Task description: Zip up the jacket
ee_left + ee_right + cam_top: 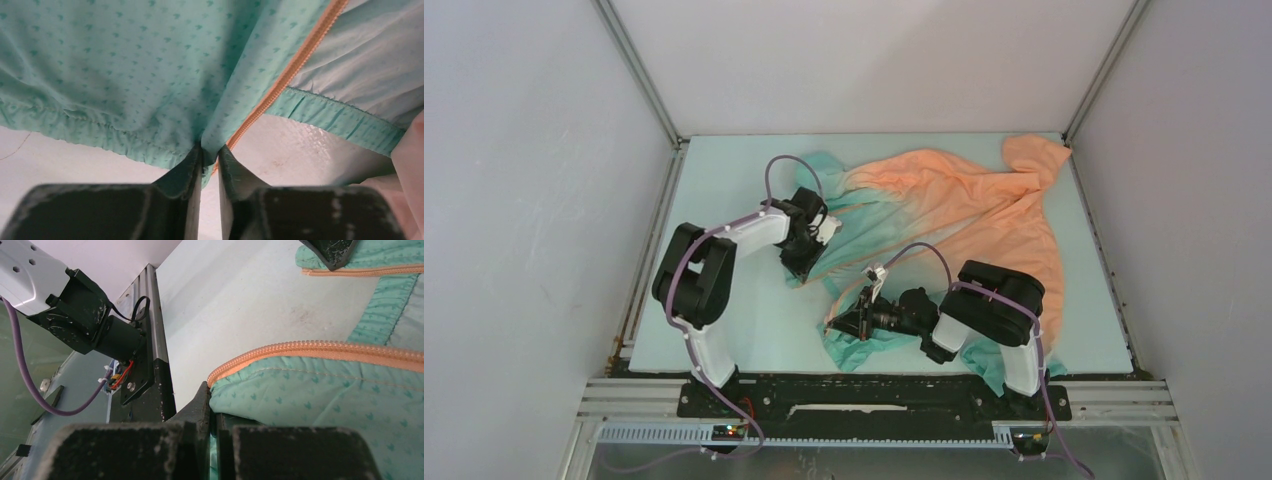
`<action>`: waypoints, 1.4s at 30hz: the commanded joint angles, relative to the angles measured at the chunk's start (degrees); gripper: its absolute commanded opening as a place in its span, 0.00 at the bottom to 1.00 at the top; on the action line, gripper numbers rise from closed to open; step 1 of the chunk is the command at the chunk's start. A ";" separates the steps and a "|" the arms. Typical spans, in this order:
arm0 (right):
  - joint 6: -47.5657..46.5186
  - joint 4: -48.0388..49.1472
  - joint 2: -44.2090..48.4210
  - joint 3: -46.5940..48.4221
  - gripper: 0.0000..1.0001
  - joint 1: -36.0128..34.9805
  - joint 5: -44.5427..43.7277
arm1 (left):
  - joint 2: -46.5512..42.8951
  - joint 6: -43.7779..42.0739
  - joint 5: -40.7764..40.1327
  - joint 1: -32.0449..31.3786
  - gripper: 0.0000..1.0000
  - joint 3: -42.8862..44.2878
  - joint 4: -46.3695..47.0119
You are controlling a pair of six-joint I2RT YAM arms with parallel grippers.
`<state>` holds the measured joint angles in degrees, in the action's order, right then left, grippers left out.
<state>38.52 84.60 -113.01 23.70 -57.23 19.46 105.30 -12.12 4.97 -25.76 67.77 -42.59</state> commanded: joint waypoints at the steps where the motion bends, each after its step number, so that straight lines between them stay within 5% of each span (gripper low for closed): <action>1: 0.42 2.71 1.51 0.85 0.00 0.60 0.05 | -0.96 1.78 3.83 -0.61 0.16 1.90 2.17; 7: 3.34 2.72 2.09 2.14 0.00 2.91 1.25 | -7.79 4.86 14.90 0.89 0.00 -0.09 2.25; 12: 1.68 2.82 2.29 3.25 0.00 3.97 3.00 | -13.38 8.93 30.39 5.42 0.00 -4.49 6.75; 22: -0.48 2.86 4.62 5.15 0.00 7.37 6.61 | -19.63 14.63 42.74 7.98 0.00 -12.79 19.32; 42: 1.13 3.25 5.58 5.13 0.00 12.54 9.26 | -25.84 16.94 47.04 9.05 0.00 -18.92 26.27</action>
<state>38.70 84.60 -110.08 28.84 -46.65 28.71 82.54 3.73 49.89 -17.32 50.70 -18.61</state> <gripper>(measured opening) 0.019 0.004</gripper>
